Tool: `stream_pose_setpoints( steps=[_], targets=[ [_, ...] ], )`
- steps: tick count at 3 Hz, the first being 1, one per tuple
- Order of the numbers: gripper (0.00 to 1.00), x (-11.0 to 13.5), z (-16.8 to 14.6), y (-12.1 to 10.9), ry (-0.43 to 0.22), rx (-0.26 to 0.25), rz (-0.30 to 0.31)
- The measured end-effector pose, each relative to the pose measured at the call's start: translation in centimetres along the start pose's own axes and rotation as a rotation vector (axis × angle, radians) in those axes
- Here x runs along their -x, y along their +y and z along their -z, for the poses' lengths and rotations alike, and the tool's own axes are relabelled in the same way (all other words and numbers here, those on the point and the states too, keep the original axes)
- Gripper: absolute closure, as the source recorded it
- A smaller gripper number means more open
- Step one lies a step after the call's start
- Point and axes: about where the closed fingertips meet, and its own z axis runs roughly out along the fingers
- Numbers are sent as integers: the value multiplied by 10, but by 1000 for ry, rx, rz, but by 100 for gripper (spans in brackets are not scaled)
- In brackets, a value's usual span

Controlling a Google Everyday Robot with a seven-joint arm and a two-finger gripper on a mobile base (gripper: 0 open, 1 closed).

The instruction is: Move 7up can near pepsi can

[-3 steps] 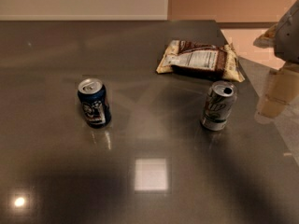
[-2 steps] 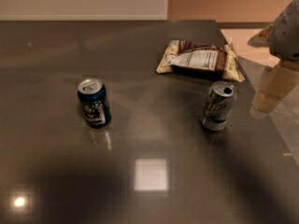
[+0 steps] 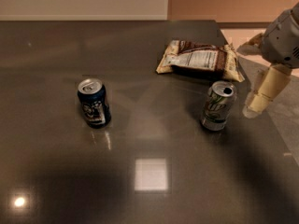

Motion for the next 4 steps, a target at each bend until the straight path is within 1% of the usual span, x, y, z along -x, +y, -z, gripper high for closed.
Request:
stream_pose_setpoints(
  steps=[1, 2, 4],
  targets=[
    [0, -2, -8, 14, -29, 54, 7],
    [0, -5, -18, 24, -54, 88, 7],
    [0, 2, -40, 20, -102, 108, 9]
  ],
)
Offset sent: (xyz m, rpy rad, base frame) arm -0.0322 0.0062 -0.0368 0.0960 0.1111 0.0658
